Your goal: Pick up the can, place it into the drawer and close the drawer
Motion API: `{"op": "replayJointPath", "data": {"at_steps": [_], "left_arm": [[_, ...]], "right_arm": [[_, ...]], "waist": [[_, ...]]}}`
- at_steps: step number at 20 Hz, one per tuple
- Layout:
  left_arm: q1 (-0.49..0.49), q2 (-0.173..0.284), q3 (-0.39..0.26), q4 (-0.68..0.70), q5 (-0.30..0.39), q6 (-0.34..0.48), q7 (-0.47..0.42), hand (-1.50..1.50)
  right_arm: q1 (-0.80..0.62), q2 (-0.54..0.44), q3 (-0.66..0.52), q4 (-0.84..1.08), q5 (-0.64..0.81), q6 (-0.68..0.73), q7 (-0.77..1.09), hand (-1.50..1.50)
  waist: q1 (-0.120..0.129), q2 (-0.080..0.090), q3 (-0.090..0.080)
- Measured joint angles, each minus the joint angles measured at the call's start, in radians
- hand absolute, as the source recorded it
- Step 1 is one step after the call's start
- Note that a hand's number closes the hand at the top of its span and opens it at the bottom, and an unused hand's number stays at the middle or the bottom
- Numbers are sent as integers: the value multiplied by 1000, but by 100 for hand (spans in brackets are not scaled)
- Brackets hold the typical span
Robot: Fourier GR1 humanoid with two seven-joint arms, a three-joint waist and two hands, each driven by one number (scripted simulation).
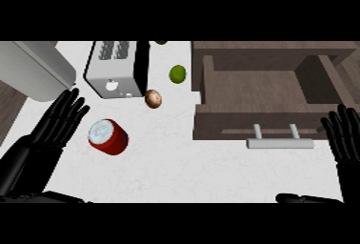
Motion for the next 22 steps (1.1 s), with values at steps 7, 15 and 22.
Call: {"op": "replayJointPath", "data": {"at_steps": [7, 15, 22], "left_arm": [[-16, 11, 76, 49, 24, -21, 9, -150], [-32, -26, 71, 194, -38, -39, -104, -150], [-39, -37, 80, 282, -78, -47, -176, -150]], "right_arm": [[47, -1, -52, 3, -36, 53, -46, -150], [51, 9, -81, 25, -35, 87, -73, -150], [55, 7, -130, 26, -64, 123, -72, -150]], "waist": [[-1, 0, 0], [-1, 0, 0], [-1, 0, 0]]}}
